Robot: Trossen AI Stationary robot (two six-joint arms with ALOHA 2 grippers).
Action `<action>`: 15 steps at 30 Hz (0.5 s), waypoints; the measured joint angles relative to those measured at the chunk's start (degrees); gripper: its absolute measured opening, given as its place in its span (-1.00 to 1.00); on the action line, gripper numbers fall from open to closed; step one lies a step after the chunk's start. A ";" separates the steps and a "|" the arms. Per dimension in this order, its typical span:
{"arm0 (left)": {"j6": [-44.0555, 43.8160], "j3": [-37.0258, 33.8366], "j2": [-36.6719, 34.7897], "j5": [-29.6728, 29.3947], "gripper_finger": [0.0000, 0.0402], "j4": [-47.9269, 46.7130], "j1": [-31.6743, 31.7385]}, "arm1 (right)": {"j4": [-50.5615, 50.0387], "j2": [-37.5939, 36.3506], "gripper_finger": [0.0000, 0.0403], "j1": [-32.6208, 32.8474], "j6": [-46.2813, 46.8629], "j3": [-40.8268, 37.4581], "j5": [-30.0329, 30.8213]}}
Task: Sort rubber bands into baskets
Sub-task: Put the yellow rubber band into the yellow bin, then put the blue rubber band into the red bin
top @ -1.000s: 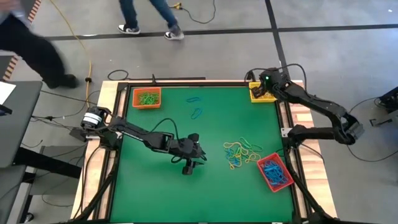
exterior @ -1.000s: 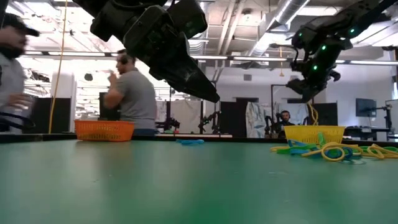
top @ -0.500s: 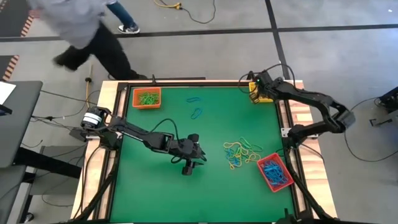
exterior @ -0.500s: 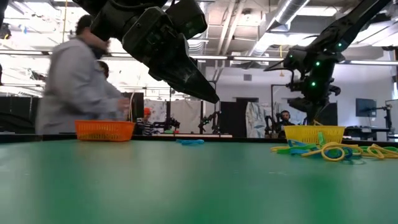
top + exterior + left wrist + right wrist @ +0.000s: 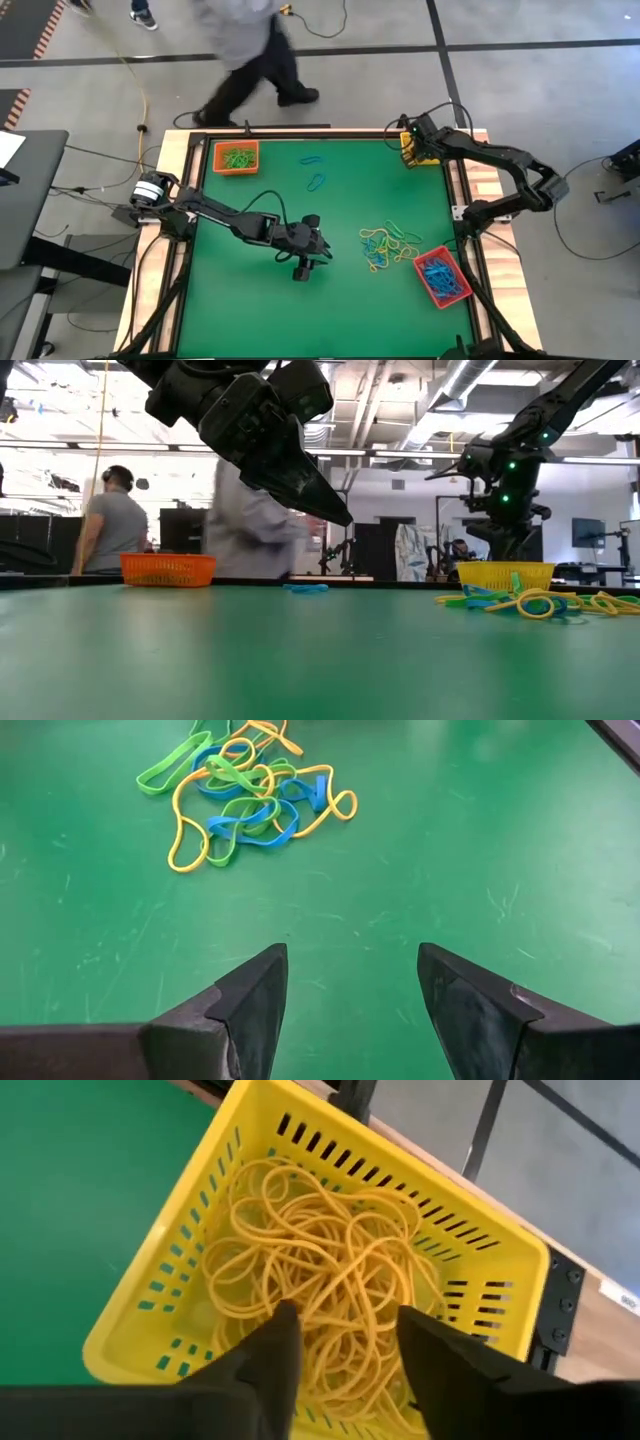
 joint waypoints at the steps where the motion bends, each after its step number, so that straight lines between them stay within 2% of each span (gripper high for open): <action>1: 0.00 0.00 0.00 -0.02 0.07 -0.01 0.00 | -0.09 0.00 0.03 -0.01 0.37 0.00 -0.44; 6: -0.08 0.00 0.00 -0.04 0.07 -0.01 0.00 | -1.43 -0.21 0.21 0.19 0.70 0.00 -1.29; 15: 0.00 0.00 0.00 -0.91 0.07 -0.04 0.01 | -1.84 -8.57 0.23 4.95 3.48 0.04 -2.08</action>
